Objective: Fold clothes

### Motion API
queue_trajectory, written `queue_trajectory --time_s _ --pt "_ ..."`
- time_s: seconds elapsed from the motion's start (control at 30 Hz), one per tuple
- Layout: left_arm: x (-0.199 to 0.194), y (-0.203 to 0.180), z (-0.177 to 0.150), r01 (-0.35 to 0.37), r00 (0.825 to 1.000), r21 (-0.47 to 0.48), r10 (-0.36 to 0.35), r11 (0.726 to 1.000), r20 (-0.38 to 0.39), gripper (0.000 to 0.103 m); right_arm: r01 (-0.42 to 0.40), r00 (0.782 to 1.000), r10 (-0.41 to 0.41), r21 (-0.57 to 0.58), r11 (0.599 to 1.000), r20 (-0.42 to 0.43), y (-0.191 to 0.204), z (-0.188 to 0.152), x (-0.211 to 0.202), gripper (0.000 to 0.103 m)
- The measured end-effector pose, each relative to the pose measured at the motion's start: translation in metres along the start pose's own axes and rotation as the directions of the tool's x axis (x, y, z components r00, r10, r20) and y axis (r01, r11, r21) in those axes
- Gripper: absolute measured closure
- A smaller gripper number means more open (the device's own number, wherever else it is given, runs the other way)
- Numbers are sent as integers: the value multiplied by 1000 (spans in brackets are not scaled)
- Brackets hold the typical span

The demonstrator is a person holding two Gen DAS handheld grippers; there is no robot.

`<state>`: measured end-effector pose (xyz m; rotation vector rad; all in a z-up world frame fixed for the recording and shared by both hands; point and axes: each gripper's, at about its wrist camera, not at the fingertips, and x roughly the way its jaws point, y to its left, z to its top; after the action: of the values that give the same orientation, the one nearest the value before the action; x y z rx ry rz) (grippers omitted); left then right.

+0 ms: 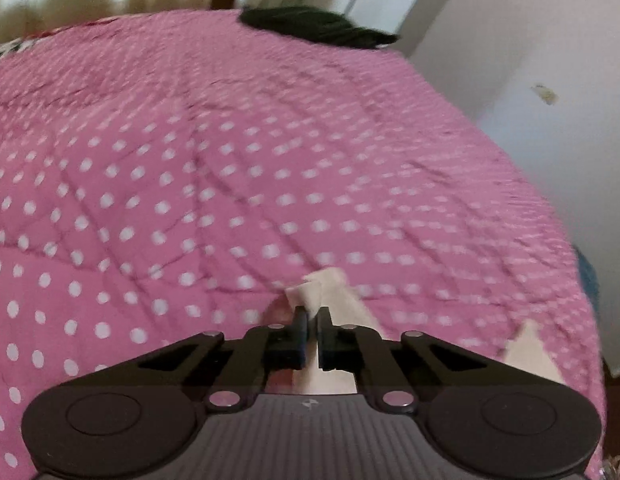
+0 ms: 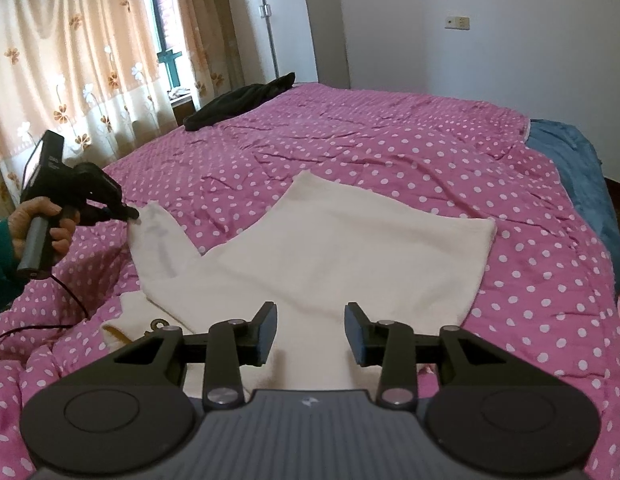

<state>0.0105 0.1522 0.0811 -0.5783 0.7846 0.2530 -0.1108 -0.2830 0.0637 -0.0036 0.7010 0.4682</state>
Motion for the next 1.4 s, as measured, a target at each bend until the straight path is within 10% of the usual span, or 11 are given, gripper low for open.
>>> queue_trajectory --time_s 0.3,0.6,1.23,1.33,1.4 --pt "-52 -79 -33 275 962 200 -269 941 -56 99 33 999 -35 35 999 35 -7 -7 -22 66" --pt "-104 -161 -69 535 843 371 -507 759 -177 99 74 995 -79 87 993 59 -20 -20 -39 66" --pt "-71 -212 -185 742 663 412 -487 530 -568 87 150 984 -163 170 974 69 -40 -32 -61 65" --pt "-76 -203 -176 740 667 425 -489 521 -562 87 146 984 -160 163 976 76 -37 -29 -61 65" --pt "-79 -196 -159 713 699 456 -488 533 -523 86 131 986 -145 153 979 84 -34 -24 -59 65"
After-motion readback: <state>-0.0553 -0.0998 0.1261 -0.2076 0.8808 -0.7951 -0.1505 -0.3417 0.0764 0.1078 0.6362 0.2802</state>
